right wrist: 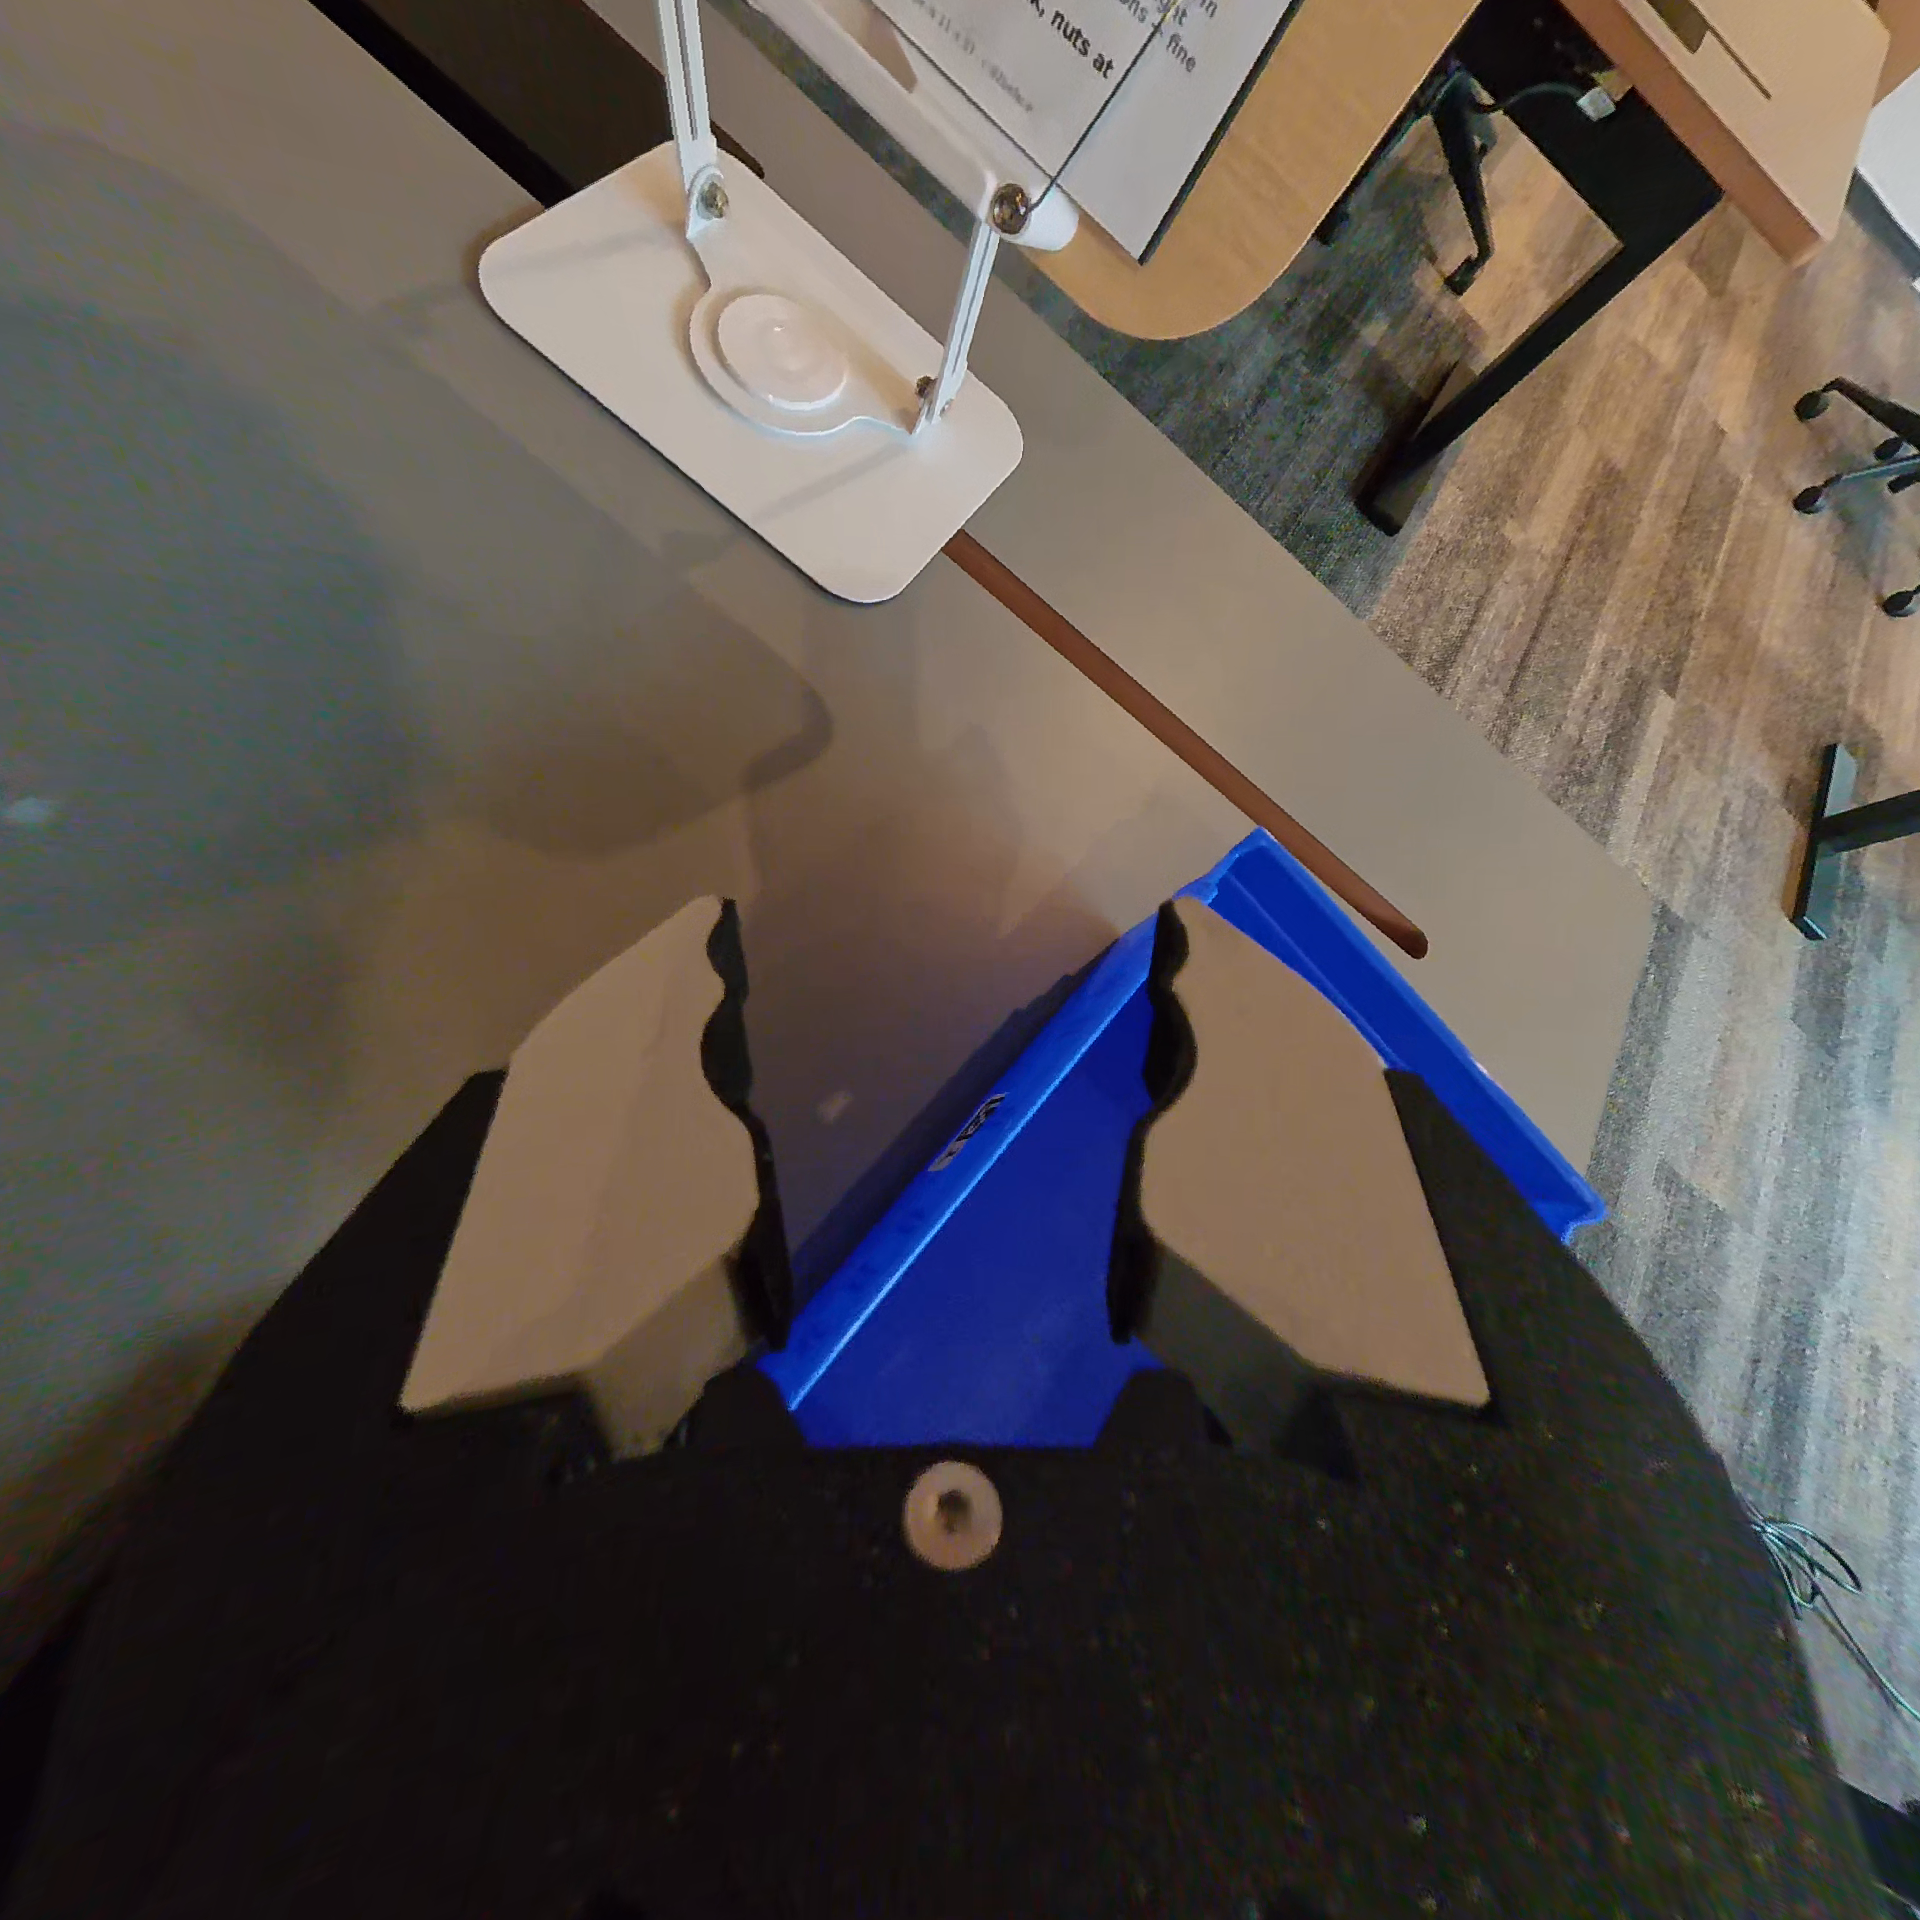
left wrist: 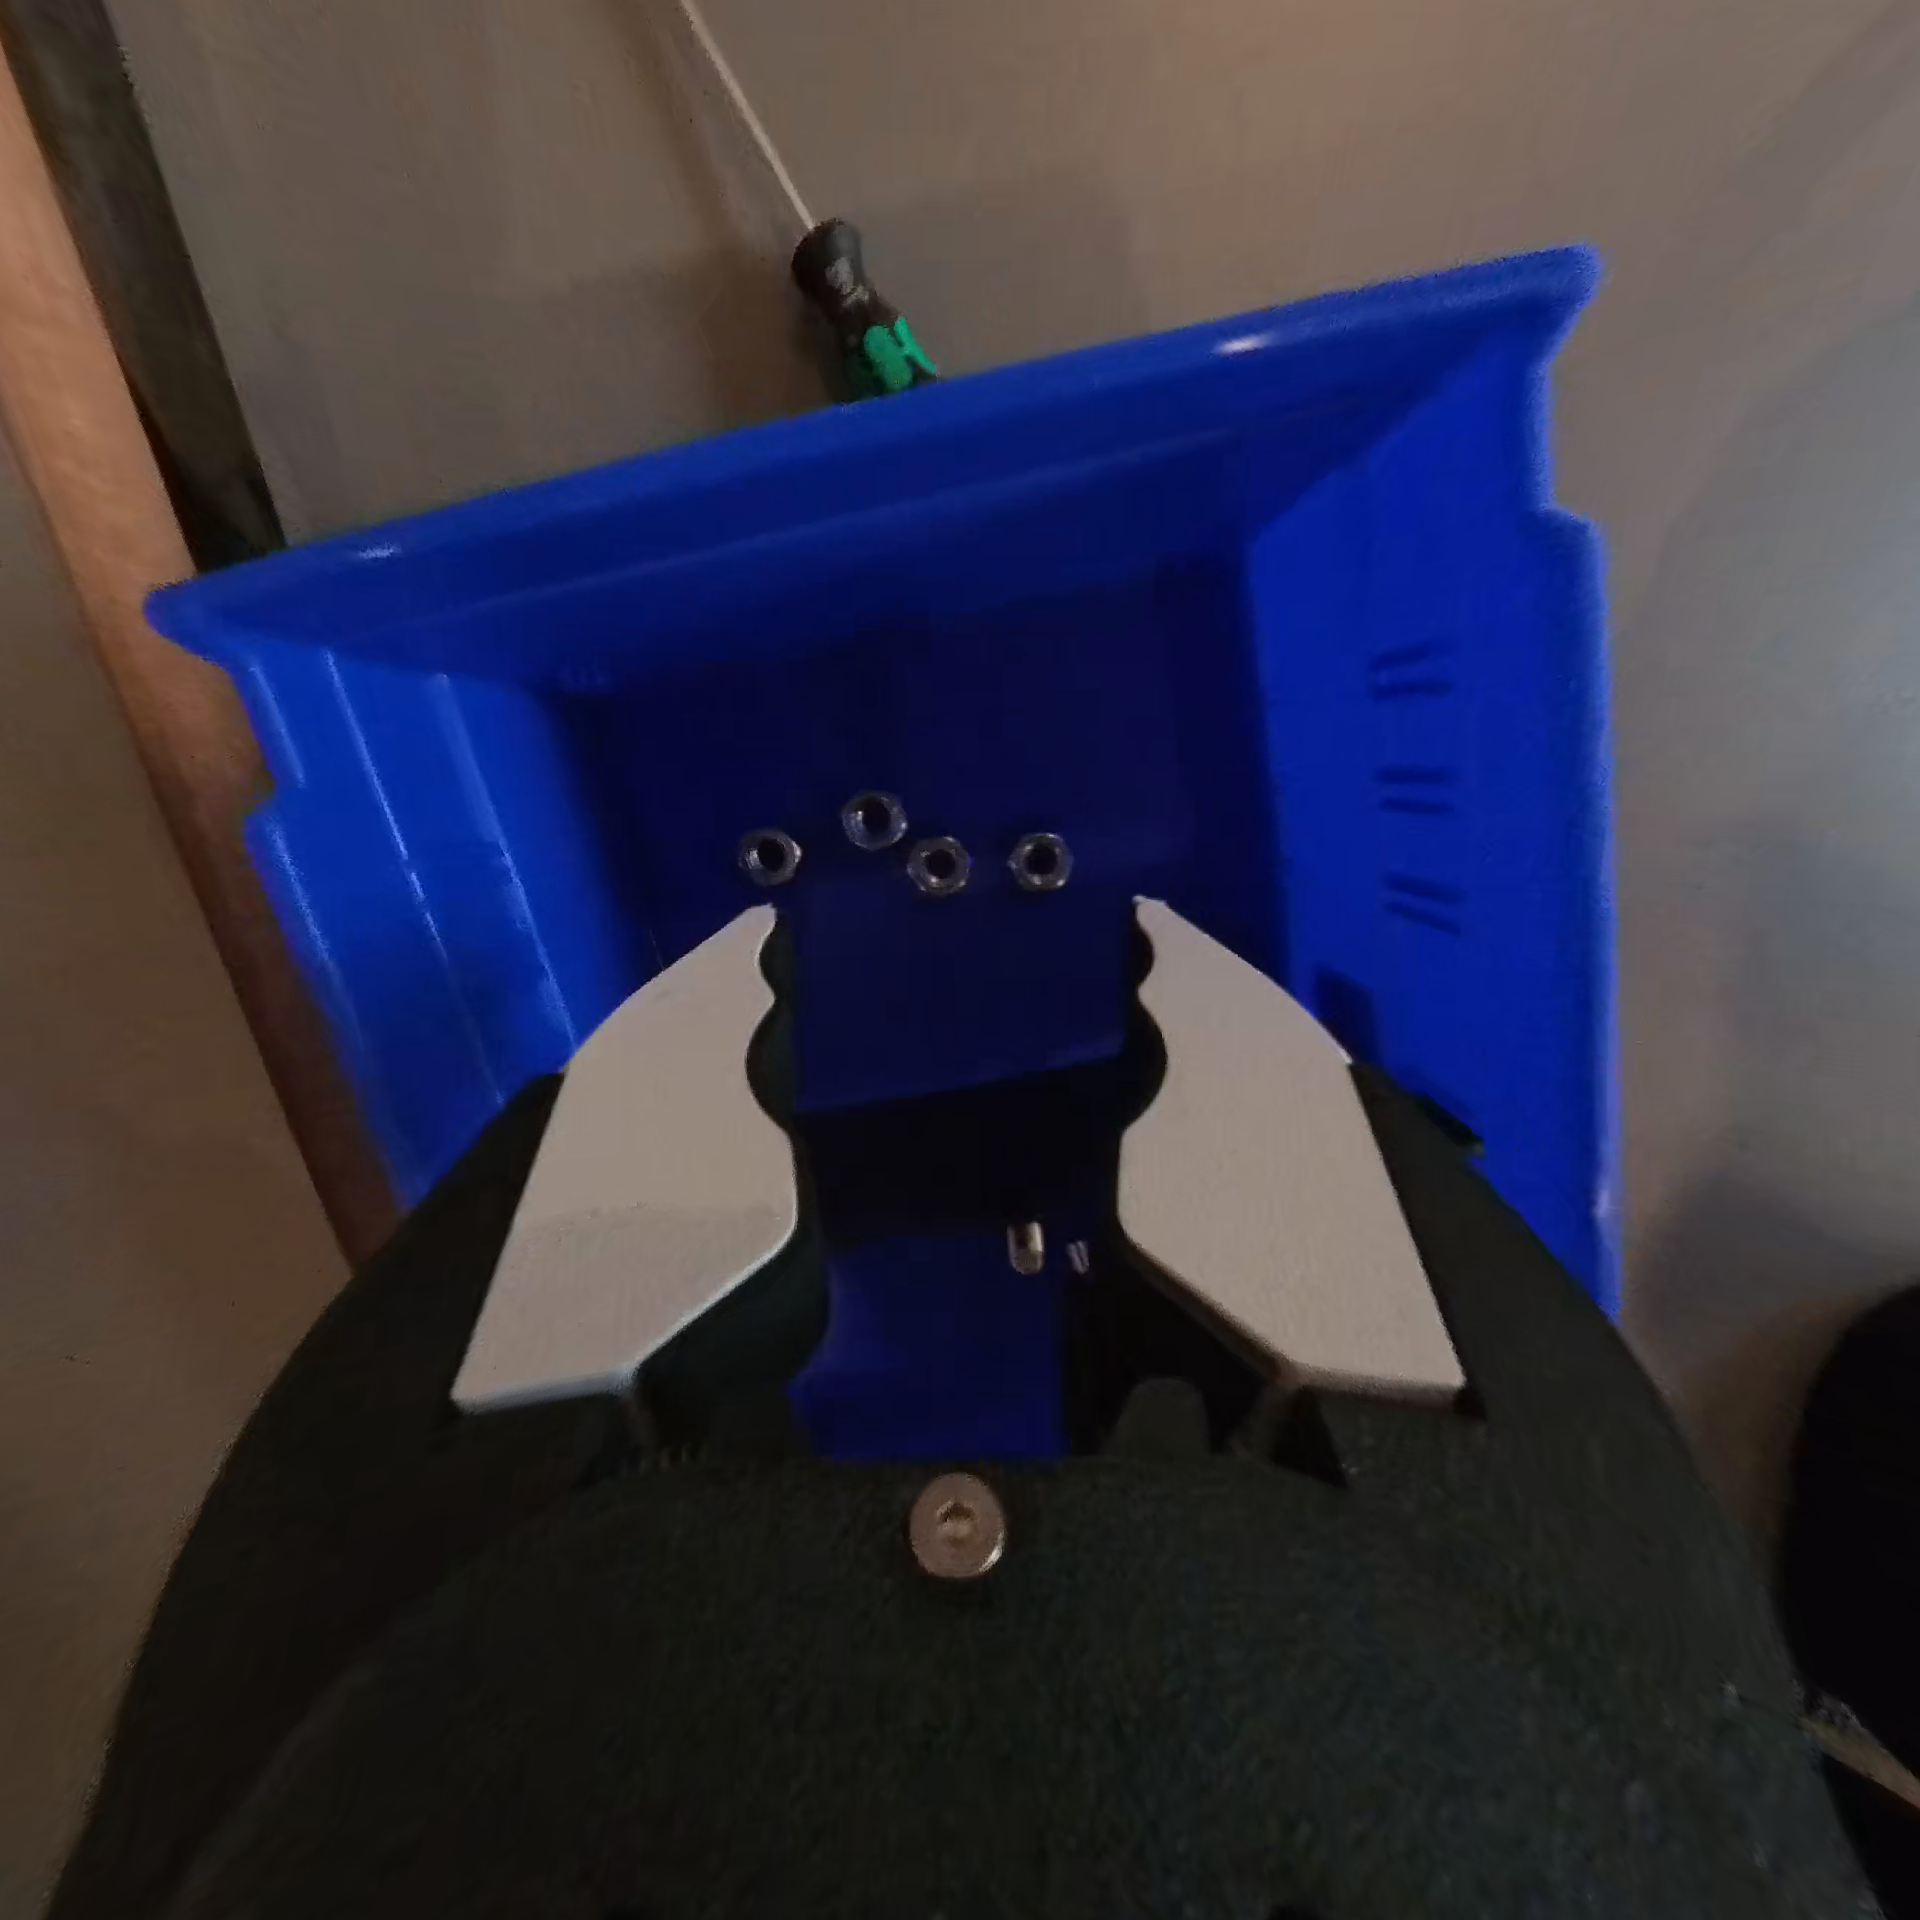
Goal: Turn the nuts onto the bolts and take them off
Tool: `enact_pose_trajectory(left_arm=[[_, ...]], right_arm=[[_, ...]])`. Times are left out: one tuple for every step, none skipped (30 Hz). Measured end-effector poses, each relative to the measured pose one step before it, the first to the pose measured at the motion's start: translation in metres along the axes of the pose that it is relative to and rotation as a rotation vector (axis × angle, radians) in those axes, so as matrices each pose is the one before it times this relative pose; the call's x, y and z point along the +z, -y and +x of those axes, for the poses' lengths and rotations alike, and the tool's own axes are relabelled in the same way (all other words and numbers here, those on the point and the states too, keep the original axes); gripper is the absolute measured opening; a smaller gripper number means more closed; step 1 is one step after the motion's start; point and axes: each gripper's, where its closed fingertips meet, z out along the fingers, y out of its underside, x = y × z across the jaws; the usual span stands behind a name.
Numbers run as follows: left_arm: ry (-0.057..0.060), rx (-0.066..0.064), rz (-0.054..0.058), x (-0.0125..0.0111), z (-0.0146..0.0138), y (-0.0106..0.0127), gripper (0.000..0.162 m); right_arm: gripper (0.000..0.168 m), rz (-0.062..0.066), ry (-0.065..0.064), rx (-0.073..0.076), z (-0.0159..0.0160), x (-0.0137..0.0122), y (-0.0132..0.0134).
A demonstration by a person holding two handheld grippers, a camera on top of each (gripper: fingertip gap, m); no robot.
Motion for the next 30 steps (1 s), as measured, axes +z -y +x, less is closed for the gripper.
enact_pose_trajectory(left_arm=[[-0.0032,-0.0113,-0.0174,0.00694,-0.00334,-0.00093,0.057],[-0.0080,-0.0158,-0.0164,0.00653,-0.00243,-0.00067,0.055],[-0.0123,-0.0178,-0.0132,0.00638,-0.00180,-0.00006,0.052],[-0.0094,-0.0212,-0.0117,0.00607,-0.00201,0.00020,0.050],[-0.0068,-0.0268,-0.0177,0.00589,-0.00233,-0.00071,0.049],[-0.0071,-0.0278,-0.0213,0.00570,-0.00197,-0.00121,0.048],[-0.0025,-0.0266,-0.0170,0.00519,-0.00233,-0.00071,0.045],[0.0008,-0.0260,-0.0116,0.00440,-0.00244,-0.00005,0.043],[-0.0063,-0.0280,-0.0113,0.00383,-0.00122,-0.00017,0.040],[-0.0144,-0.0290,-0.0111,0.00352,0.00009,-0.00041,0.038],[-0.0157,-0.0240,-0.0083,0.00327,0.00070,-0.00024,0.035],[-0.0066,-0.0182,-0.0075,0.00297,-0.00011,-0.00019,0.034],[0.0059,-0.0130,-0.0095,0.00241,-0.00167,-0.00073,0.035],[0.0081,-0.0077,-0.0132,0.00210,-0.00170,-0.00128,0.035],[0.0090,-0.0050,-0.0094,0.00200,-0.00181,-0.00065,0.035],[0.0089,-0.0047,-0.0047,0.00174,-0.00169,-0.00009,0.035],[0.0045,-0.0042,-0.0052,0.00163,-0.00085,-0.00025,0.034],[0.0025,-0.0019,-0.0044,0.00163,-0.00043,0.00006,0.034],[0.0019,-0.0020,-0.0038,0.00149,-0.00014,0.00009,0.034],[0.0015,-0.0018,-0.0051,0.00150,-0.00007,0.00001,0.034],[0.0025,-0.0018,-0.0052,0.00126,-0.00036,-0.00012,0.033],[0.0037,-0.0031,-0.0051,0.00123,-0.00081,-0.00025,0.033],[0.0005,-0.0003,-0.0007,0.00114,-0.00060,0.00027,0.031],[-0.0033,-0.0036,0.0031,0.00098,-0.00001,0.00065,0.031],[-0.0056,-0.0054,0.0027,0.00084,0.00020,0.00060,0.030],[-0.0004,-0.0030,0.0028,0.00055,-0.00045,0.00055,0.029],[0.0066,-0.0009,0.0040,0.00056,-0.00132,0.00085,0.029],[0.0057,-0.0003,0.0010,0.00076,-0.00095,0.00017,0.029],[-0.0015,0.0021,-0.0039,0.00126,0.00051,-0.00056,0.029],[0.0064,0.0055,-0.0016,0.00035,-0.00040,-0.00009,0.027]], right_arm=[[0.074,-0.0008,-0.0008,0.0021,0.00056,0.00030,-0.00036],[0.074,-0.0005,-0.0005,0.0016,0.00036,0.00023,-0.00030],[0.074,-0.0004,-0.0004,0.0009,0.00040,0.00024,-0.00029],[0.074,-0.0010,-0.0001,0.0008,0.00024,0.00027,-0.00024],[0.074,-0.0009,-0.0003,0.0006,0.00027,0.00018,-0.00031],[0.074,-0.0002,-0.0005,0.0003,0.00021,0.00014,-0.00011],[0.075,0.0004,-0.0003,0.0004,0.00021,0.00001,-0.00006],[0.075,0.0005,-0.0002,0.0008,0.00029,0.00004,-0.00008],[0.075,0.0001,-0.0005,0.0012,0.00036,-0.00013,-0.00029],[0.075,-0.0004,-0.0011,0.0009,0.00056,-0.00028,-0.00037],[0.075,-0.0001,-0.0022,0.0014,0.00068,-0.00042,-0.00035],[0.075,0.0013,-0.0028,0.0025,0.00090,-0.00051,-0.00029],[0.075,0.0023,-0.0016,0.0030,0.00085,-0.00060,-0.00009],[0.075,0.0025,-0.0013,0.0029,0.00084,-0.00056,-0.00019],[0.075,0.0019,-0.0017,0.0030,0.00087,-0.00044,-0.00025],[0.075,0.0010,-0.0012,0.0026,0.00073,-0.00040,-0.00037],[0.075,0.0004,-0.0008,0.0018,0.00066,-0.00023,-0.00035],[0.075,-0.0002,-0.0010,0.0017,0.00067,-0.00038,-0.00052],[0.075,-0.0002,-0.0017,0.0018,0.00071,-0.00034,-0.00046],[0.075,0.0002,-0.0025,0.0020,0.00083,-0.00037,-0.00033],[0.075,0.0003,-0.0017,0.0018,0.00057,-0.00032,-0.00034],[0.075,0.0005,-0.0016,0.0014,0.00062,-0.00037,-0.00025],[0.075,0.0006,-0.0017,0.0012,0.00051,-0.00039,-0.00019],[0.075,0.0004,-0.0013,0.0010,0.00057,-0.00050,-0.00021],[0.075,0.0007,-0.0018,0.0011,0.00054,-0.00039,-0.00019],[0.075,0.0012,-0.0019,0.0016,0.00058,-0.00028,-0.00009],[0.075,0.0006,-0.0007,0.0019,0.00041,-0.00022,-0.00008],[0.075,-0.0003,-0.0005,0.0006,0.00022,-0.00014,-0.00023],[0.076,-0.0006,-0.0015,-0.0001,0.00027,-0.00008,-0.00015],[0.076,-0.0001,-0.0011,0.0006,0.00023,0.00002,-0.00005]])
